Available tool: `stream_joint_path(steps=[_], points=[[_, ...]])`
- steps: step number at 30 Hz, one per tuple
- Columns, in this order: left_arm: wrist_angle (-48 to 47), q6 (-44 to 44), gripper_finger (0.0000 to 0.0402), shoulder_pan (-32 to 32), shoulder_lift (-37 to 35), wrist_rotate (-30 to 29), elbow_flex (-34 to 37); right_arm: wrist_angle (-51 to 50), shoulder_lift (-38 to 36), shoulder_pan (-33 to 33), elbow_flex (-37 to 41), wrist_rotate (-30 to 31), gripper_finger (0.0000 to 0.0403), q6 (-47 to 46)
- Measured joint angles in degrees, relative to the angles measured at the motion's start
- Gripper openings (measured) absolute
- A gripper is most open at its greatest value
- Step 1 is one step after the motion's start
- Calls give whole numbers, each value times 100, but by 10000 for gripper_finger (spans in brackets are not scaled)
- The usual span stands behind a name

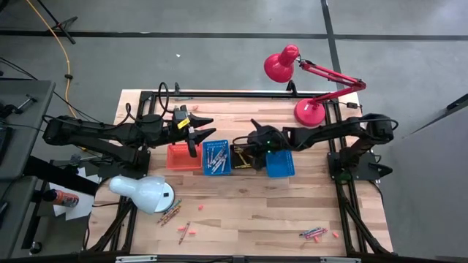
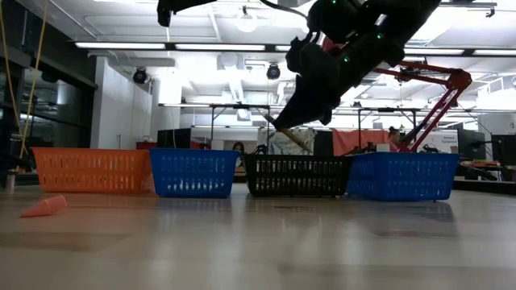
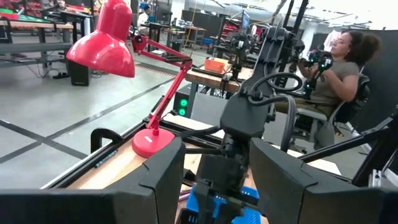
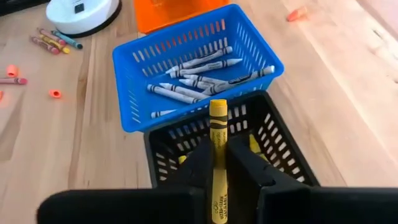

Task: Sort crayons
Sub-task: Put the right yellow crayon into the black bin, then put the yellow crayon into the black bin

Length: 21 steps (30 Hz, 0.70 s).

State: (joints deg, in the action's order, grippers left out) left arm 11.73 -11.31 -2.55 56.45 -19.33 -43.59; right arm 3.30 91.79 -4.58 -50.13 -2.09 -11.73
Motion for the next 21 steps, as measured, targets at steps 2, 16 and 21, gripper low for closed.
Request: stream_joint_path(steps=[2, 16, 21], points=[[2, 0, 170, 0, 0, 0, 0, -33, 0, -1, 2, -5, 37, -2], [7, 0, 170, 0, 0, 0, 0, -832, -391, -4, -426, -91, 152, 64], [0, -2, 170, 0, 0, 1, 0, -1585, -1218, -3, -568, -199, 169, 274]])
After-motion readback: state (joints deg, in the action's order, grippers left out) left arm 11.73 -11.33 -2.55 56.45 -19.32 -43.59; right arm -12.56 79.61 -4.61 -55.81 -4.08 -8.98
